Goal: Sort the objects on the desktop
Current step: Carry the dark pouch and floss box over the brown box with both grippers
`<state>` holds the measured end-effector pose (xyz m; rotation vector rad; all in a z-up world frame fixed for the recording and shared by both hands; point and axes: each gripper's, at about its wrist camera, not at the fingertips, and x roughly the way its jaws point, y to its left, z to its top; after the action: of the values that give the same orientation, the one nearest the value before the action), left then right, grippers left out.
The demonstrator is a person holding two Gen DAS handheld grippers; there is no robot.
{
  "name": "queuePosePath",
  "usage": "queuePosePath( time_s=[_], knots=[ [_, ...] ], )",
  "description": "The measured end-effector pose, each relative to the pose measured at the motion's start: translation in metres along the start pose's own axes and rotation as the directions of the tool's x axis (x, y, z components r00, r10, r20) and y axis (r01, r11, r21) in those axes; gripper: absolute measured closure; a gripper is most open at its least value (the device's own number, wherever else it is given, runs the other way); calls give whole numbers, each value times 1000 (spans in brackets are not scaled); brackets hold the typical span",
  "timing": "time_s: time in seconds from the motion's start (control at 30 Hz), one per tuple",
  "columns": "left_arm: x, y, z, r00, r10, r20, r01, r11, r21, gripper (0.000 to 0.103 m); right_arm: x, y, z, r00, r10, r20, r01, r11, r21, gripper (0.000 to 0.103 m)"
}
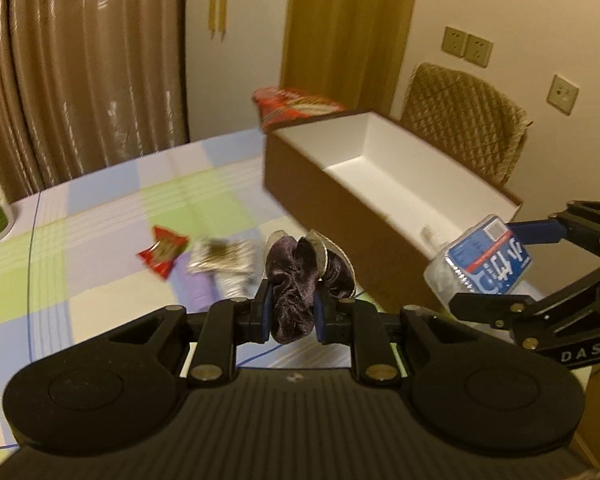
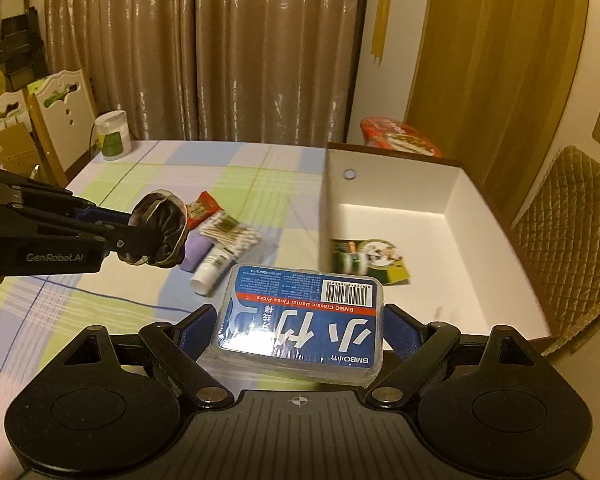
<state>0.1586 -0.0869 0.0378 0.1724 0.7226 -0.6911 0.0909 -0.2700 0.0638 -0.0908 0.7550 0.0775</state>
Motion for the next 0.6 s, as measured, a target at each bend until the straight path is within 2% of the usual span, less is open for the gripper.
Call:
queuePosePath(
  time_s=[0.37, 0.6],
  knots=[
    [8, -119, 36, 999, 49, 21, -48, 998, -43, 87, -36, -113, 3, 994, 106, 13, -105, 991, -84, 15],
    [25, -169, 48, 997, 74, -21, -75, 996, -47, 87, -33, -168, -1, 991, 134, -25, -135, 987, -81, 15]
  ],
)
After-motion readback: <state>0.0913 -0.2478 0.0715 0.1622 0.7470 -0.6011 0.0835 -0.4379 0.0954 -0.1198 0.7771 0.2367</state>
